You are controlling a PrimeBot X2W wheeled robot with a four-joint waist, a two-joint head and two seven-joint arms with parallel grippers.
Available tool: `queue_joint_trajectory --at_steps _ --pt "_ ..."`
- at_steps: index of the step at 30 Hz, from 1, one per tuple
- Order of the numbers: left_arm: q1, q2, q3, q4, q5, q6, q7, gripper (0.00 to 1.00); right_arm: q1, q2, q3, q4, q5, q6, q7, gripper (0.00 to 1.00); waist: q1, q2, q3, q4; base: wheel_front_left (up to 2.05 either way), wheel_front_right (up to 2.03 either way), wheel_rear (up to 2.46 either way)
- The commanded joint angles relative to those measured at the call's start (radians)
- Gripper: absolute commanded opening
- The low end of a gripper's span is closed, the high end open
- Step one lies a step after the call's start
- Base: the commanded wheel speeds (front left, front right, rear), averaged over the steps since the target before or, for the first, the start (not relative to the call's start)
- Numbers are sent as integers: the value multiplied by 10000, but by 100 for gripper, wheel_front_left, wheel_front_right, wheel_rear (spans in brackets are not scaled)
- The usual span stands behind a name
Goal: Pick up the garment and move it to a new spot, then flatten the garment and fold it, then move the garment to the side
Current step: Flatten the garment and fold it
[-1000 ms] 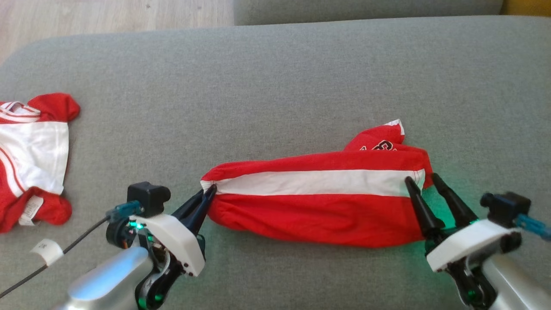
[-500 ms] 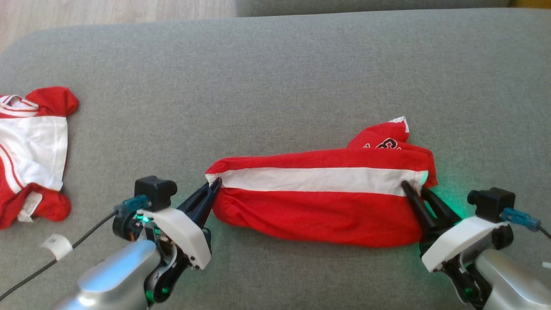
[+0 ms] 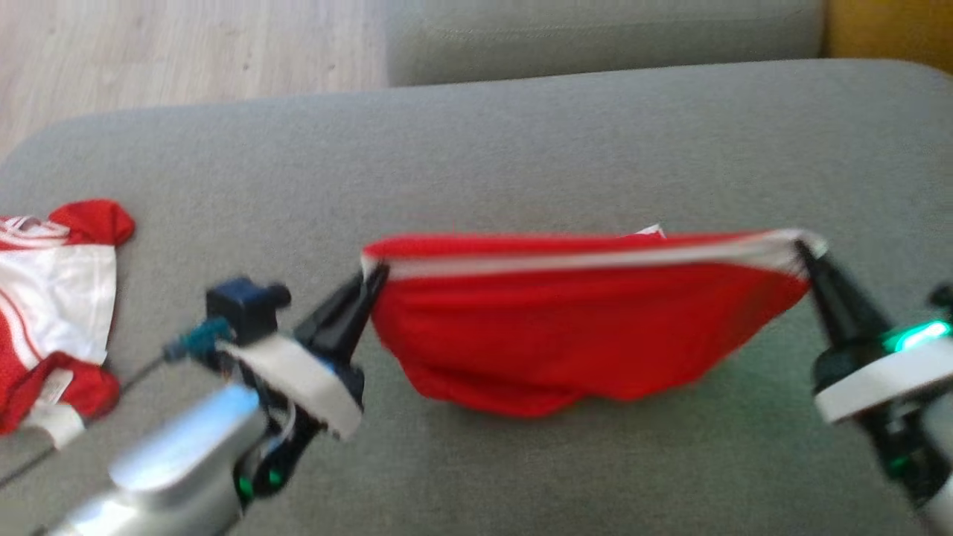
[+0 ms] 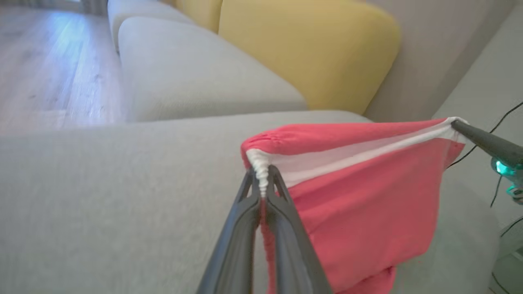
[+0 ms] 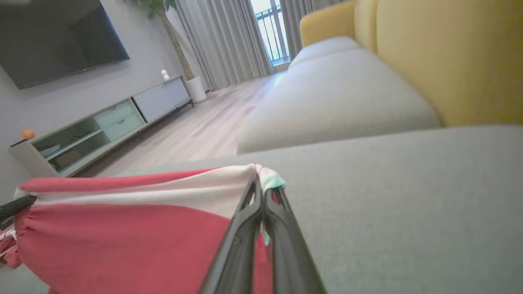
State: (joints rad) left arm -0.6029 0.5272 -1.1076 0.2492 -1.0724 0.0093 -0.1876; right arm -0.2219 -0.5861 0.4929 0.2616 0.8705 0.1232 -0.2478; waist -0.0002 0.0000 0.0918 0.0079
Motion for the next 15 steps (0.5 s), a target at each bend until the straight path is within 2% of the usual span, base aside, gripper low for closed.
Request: queue_joint_trajectory --at_steps 1,5,8,12,15 --pt "-889 396 611 -276 94 47 -119 0 -192 -460 -144 -335 -49 75 -137 0 2 0 -146 -170 0 0 0" --pt "-2282 573 1025 -1069 371 -2 245 0 -1159 -1403 -844 -1121 -122 75 50 0 2 0 56 -433 0 0 0" --pt "-3730 317 1270 -964 733 -149 568 0 -2581 -1827 -1171 -1302 -351 75 454 0 2 0 554 -573 0 0 0" --pt "-5770 -608 1405 370 1104 -560 963 0 -4739 -2025 -1371 -917 -436 75 783 0 2 0 1472 -586 0 0 0" --pt "-7303 -1434 1567 1699 1590 -781 545 0 -6376 -2126 -1289 -495 -729 75 693 0 2 0 2216 -653 0 0 0"
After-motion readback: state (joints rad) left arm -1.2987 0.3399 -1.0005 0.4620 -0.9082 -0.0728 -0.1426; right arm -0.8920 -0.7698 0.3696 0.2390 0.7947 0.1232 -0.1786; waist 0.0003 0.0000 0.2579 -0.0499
